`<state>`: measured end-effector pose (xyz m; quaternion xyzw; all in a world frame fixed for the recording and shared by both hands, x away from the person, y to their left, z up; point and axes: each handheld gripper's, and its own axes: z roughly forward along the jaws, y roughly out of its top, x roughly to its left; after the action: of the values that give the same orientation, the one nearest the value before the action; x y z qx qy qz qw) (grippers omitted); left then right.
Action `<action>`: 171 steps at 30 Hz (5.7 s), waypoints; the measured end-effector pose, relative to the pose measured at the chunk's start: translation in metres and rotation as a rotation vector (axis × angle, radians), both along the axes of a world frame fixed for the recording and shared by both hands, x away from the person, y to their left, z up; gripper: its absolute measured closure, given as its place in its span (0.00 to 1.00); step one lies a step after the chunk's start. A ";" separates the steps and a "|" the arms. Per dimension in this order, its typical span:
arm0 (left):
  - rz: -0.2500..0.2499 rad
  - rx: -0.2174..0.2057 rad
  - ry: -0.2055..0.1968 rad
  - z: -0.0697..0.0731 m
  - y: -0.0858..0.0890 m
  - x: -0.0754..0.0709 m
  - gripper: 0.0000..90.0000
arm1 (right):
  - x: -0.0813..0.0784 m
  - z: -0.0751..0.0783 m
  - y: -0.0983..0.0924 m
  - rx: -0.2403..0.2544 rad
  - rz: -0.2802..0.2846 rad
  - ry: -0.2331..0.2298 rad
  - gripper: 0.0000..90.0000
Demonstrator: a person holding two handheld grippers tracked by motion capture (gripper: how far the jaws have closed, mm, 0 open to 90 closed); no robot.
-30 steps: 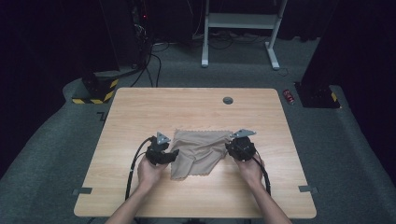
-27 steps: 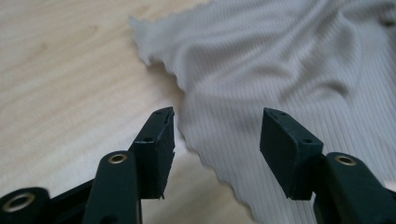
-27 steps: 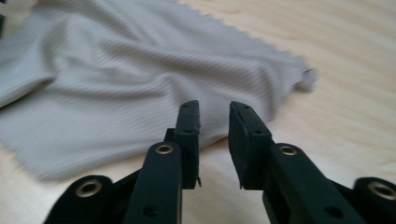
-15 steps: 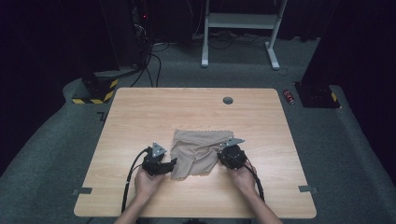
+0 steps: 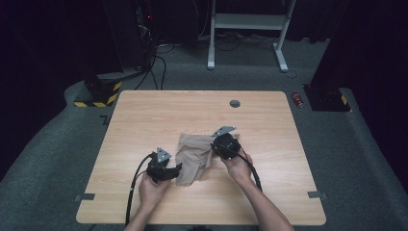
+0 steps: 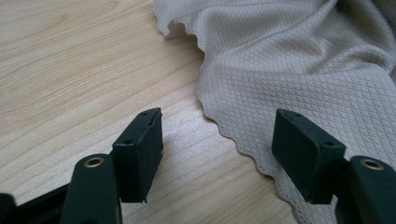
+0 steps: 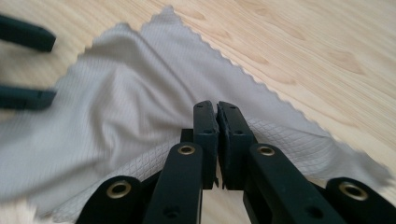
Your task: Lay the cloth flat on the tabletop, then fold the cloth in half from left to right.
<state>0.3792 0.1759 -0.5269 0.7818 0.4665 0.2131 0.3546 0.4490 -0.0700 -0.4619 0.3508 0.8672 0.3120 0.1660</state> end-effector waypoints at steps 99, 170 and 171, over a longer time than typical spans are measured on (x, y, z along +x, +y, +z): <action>-0.310 0.078 0.092 0.016 -0.020 -0.038 1.00 | -0.120 -0.049 -0.085 -0.003 0.042 0.016 0.99; -0.090 0.007 0.016 0.002 0.002 -0.015 0.41 | -0.104 -0.057 -0.111 0.085 -0.014 -0.018 0.68; -0.085 0.001 0.014 0.002 0.003 -0.015 0.40 | -0.104 -0.057 -0.111 0.086 -0.014 -0.021 0.67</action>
<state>0.3638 0.1788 -0.5252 0.8025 0.4354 0.1926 0.3596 0.3449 -0.1808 -0.5190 0.3606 0.8485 0.3517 0.1623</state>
